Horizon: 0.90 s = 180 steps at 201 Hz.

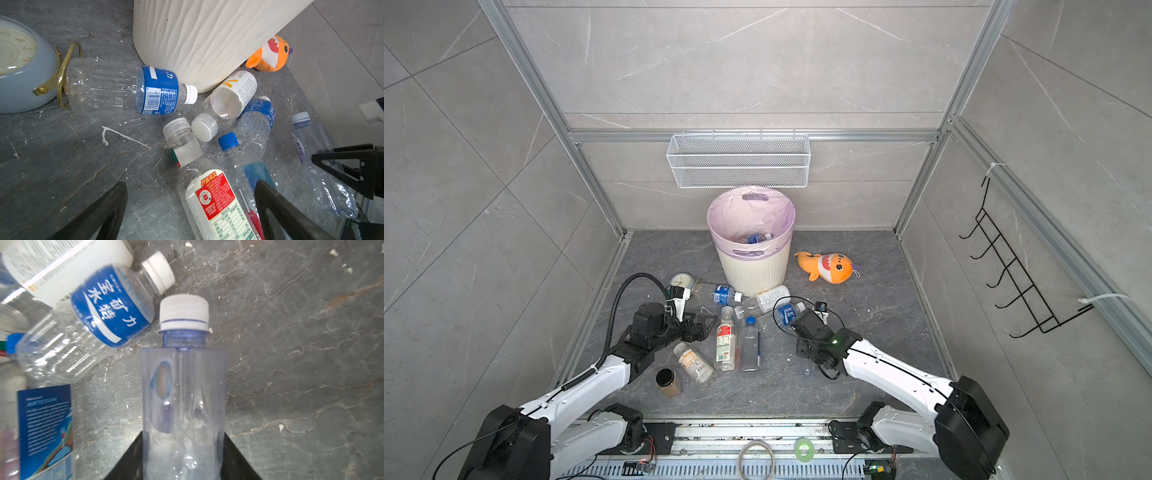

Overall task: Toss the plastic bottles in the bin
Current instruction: 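Close the right gripper around the clear white-capped bottle, then lift the clear bottle with the right gripper and release it into the bin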

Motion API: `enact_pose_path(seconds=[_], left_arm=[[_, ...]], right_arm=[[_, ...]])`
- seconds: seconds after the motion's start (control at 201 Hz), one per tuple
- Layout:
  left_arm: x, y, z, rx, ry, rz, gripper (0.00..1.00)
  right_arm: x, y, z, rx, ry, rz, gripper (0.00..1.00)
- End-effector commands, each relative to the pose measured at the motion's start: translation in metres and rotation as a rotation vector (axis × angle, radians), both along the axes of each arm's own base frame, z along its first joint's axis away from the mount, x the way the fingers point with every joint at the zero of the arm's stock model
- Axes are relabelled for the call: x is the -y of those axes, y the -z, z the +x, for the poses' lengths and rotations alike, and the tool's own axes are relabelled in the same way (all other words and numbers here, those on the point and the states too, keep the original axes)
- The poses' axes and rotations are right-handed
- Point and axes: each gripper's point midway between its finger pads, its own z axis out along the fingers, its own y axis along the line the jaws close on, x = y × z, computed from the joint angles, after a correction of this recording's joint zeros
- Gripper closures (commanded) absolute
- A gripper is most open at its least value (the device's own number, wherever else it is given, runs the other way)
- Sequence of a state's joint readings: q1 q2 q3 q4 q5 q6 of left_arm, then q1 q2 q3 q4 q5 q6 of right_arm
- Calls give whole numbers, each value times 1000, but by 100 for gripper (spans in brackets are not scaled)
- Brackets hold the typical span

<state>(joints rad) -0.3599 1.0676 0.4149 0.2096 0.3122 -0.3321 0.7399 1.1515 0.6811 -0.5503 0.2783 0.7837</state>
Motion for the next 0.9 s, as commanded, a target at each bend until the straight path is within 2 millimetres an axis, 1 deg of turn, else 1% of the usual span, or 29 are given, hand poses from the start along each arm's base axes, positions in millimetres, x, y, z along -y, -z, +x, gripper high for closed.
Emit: enact_pose_path(seconds=[0.0,0.1,0.214,0.522,0.637,0.731,0.811,0.891], left_arm=[[1,-11,4,51,3,0,3],[1,-11,5,52,3,1,3],[1,-11,5,51,4,2,3],[1,-10,5,48,5,5,3],[1,-9,5,47,5,5,3],[2,-9,5,44,6,5,3],[2,-8,6,43,7,5,3],[2,-8,6,43,7,5,3]], right_arm=[[5,-12,2,53,-24,-11,50],[5,-20,1,72,-43,-6,51],[4,-36,2,121,-65,20,51],[-1,-100,7,279,-124,89,52],[-11,-128,13,326,-169,110,53],[-21,-156,21,362,-202,120,53],[-32,-185,31,403,-218,136,53],[-47,-223,46,439,-242,150,53]])
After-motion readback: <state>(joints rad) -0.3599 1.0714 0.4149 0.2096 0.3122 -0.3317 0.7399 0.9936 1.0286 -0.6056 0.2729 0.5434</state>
